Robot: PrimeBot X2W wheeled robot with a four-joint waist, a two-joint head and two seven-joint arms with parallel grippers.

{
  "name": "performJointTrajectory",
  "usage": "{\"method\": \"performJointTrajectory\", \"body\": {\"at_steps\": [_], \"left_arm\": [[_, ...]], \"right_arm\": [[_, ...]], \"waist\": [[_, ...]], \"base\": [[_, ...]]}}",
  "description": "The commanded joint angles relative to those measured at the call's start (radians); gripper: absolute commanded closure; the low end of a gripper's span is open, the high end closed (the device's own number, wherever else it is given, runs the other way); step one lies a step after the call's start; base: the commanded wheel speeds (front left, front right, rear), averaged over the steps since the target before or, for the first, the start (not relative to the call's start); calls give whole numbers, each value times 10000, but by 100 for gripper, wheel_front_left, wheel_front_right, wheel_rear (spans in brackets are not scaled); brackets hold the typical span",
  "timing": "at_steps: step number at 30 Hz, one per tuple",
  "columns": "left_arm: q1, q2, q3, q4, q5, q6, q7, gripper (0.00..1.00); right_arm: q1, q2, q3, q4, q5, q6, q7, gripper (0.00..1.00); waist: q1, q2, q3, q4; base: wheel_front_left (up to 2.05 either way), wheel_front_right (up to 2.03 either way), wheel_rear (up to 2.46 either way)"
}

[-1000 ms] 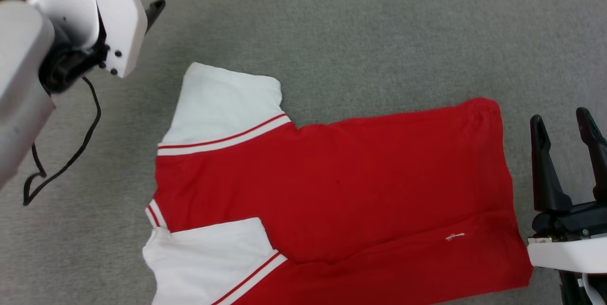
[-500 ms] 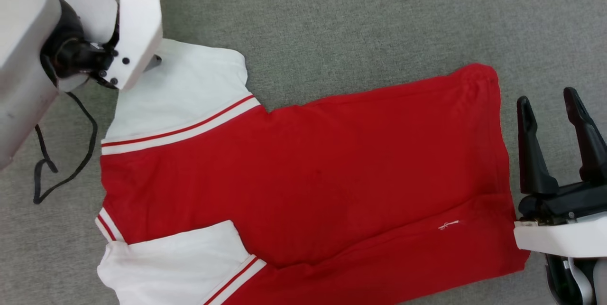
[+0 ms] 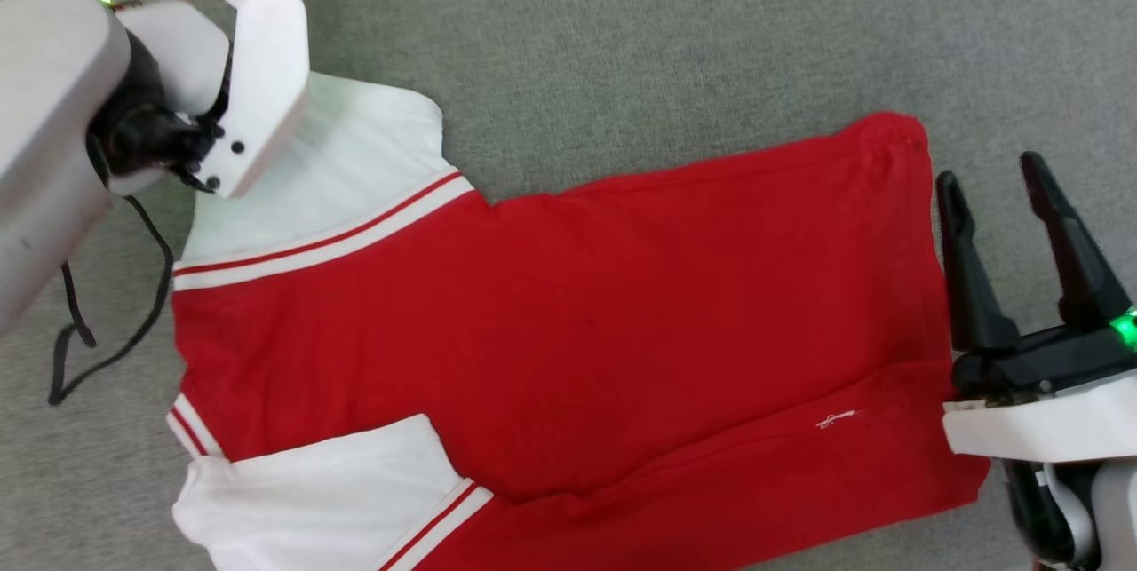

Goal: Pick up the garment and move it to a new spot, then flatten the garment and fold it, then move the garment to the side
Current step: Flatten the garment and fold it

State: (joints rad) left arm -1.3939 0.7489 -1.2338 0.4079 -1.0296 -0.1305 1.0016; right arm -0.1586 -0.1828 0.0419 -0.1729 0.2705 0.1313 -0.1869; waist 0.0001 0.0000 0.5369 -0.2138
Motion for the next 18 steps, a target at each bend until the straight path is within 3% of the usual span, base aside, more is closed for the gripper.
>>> {"method": "performJointTrajectory", "body": {"at_steps": [1,6,10,14,18], "left_arm": [[442,105,-212,129,-7,34,-43,100],[581,-26,-226,-91,-215,32,-775,100],[727,26,-326,-528,-160,34,-1255,100],[891,89,-396,-1097,-115,32,-1682,100],[1023,106,-422,-1617,7,33,-1992,100]], "right_arm": [[-104,-109,-68,27,34,-12,41,0],[-465,-729,-305,-35,31,-12,505,0],[-907,-1532,-306,-251,-93,-12,1467,0],[-1496,-2591,-146,-232,197,-12,3254,0],[-2203,-3851,465,13,1010,-12,5798,0]], "waist": [[-1,0,-260,119],[-1,0,-1026,409],[-1,0,-1543,664],[-1,0,-1882,949],[-1,0,-2033,1203]], "base": [[0,0,0],[0,0,0],[0,0,0],[0,0,0],[0,0,0]]}}
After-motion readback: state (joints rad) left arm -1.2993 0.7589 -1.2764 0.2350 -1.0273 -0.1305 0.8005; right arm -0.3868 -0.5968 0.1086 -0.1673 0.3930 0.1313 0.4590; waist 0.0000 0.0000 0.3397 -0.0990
